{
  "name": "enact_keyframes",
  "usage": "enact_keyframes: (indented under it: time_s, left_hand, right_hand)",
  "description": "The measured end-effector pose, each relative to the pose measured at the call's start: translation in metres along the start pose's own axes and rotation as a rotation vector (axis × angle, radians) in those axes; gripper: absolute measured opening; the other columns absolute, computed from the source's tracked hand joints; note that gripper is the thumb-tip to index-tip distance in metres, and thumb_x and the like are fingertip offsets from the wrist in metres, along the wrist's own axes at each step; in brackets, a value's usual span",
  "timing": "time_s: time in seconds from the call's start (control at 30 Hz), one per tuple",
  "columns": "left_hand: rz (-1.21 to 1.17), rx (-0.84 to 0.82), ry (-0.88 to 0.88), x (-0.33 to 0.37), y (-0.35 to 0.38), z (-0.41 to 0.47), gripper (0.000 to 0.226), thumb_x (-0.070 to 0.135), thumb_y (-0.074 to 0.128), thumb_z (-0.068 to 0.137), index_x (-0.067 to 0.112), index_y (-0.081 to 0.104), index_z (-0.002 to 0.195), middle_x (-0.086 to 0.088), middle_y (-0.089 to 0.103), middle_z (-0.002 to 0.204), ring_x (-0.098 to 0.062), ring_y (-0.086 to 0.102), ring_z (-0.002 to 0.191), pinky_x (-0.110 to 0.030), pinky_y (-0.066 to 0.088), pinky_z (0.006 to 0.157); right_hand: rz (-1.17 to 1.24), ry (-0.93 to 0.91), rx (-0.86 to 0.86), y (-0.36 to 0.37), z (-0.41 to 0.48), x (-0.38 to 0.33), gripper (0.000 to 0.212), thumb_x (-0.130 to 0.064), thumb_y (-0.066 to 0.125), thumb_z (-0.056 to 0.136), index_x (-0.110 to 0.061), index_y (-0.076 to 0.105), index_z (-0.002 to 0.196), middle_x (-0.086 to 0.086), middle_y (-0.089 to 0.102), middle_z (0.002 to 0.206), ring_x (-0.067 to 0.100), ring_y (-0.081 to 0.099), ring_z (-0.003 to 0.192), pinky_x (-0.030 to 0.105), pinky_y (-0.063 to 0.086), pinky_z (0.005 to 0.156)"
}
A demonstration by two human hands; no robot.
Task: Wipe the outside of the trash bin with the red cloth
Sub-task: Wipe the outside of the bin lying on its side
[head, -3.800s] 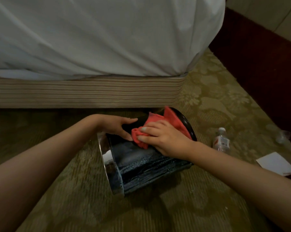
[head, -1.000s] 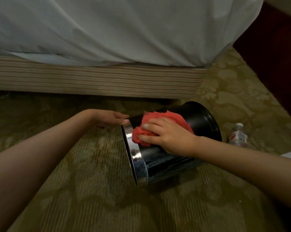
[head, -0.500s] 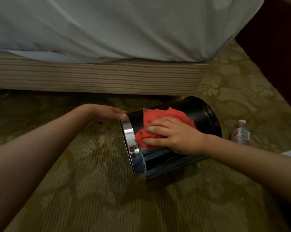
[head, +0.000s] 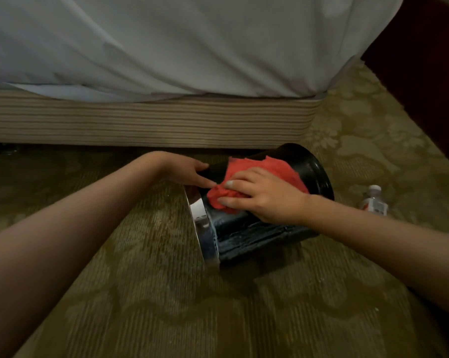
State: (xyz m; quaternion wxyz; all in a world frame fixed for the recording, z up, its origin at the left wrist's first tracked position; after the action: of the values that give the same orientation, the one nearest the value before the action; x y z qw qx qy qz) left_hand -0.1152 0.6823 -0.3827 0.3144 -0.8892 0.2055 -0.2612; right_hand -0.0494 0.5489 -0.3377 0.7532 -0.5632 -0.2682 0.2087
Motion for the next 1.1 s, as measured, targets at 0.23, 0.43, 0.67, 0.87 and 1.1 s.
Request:
enact_keyframes:
  time_s: [0.23, 0.43, 0.67, 0.87, 1.1]
  left_hand:
    - [-0.244, -0.026, 0.012, -0.009, 0.001, 0.004, 0.074, 0.042, 0.056, 0.087, 0.022, 0.019, 0.148, -0.001, 0.063, 0.101, -0.016, 0.060, 0.093, -0.029, 0.046, 0.084]
    - [-0.204, -0.009, -0.015, -0.011, -0.001, 0.003, 0.077, 0.050, 0.054, 0.085, 0.026, 0.017, 0.148, -0.006, 0.046, 0.137, -0.022, 0.046, 0.120, -0.034, 0.034, 0.103]
    - [-0.189, -0.001, 0.032, -0.007, 0.002, -0.004, 0.066, 0.035, 0.052, 0.092, 0.022, 0.018, 0.148, -0.003, 0.048, 0.135, -0.008, 0.052, 0.105, -0.015, 0.037, 0.084]
    - [-0.152, -0.011, 0.060, -0.007, -0.003, -0.006, 0.067, 0.038, 0.053, 0.090, 0.027, 0.020, 0.147, 0.006, 0.055, 0.104, -0.012, 0.052, 0.100, -0.033, 0.034, 0.102]
    - [-0.113, 0.018, 0.059, -0.008, -0.002, -0.003, 0.067, 0.042, 0.054, 0.089, 0.029, 0.022, 0.147, 0.000, 0.051, 0.132, -0.012, 0.050, 0.113, -0.023, 0.035, 0.096]
  right_hand:
    - [-0.100, 0.012, -0.036, 0.004, -0.037, 0.026, 0.049, -0.011, 0.060, 0.076, -0.018, 0.060, 0.125, 0.013, 0.061, 0.122, 0.031, 0.057, 0.114, 0.053, 0.038, 0.097]
    - [-0.117, 0.139, -0.035, -0.005, -0.046, 0.040, 0.054, -0.008, 0.077, 0.061, -0.015, 0.068, 0.114, 0.017, 0.065, 0.113, 0.035, 0.063, 0.101, 0.054, 0.044, 0.088]
    - [-0.008, 0.057, -0.003, 0.003, 0.000, 0.009, 0.054, -0.004, 0.067, 0.069, -0.015, 0.063, 0.122, 0.018, 0.062, 0.118, 0.034, 0.060, 0.108, 0.052, 0.042, 0.094]
    - [-0.088, 0.312, -0.120, -0.013, -0.090, 0.083, 0.064, 0.005, 0.083, 0.056, -0.009, 0.066, 0.117, 0.024, 0.064, 0.112, 0.042, 0.063, 0.098, 0.054, 0.048, 0.080]
    - [0.114, 0.161, 0.038, 0.017, 0.000, 0.001, 0.054, -0.001, 0.070, 0.073, -0.015, 0.060, 0.125, 0.020, 0.056, 0.126, 0.039, 0.053, 0.114, 0.054, 0.042, 0.094]
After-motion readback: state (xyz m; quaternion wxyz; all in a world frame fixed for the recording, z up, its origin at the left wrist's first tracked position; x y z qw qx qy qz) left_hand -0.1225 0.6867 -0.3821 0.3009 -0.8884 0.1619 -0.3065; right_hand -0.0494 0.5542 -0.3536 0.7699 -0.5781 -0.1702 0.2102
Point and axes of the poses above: each hand's wrist, its own z-axis towards the middle knuckle, its own y-axis out of the palm, x = y × z, the point moved 8 cm from there along z, towards the middle knuckle
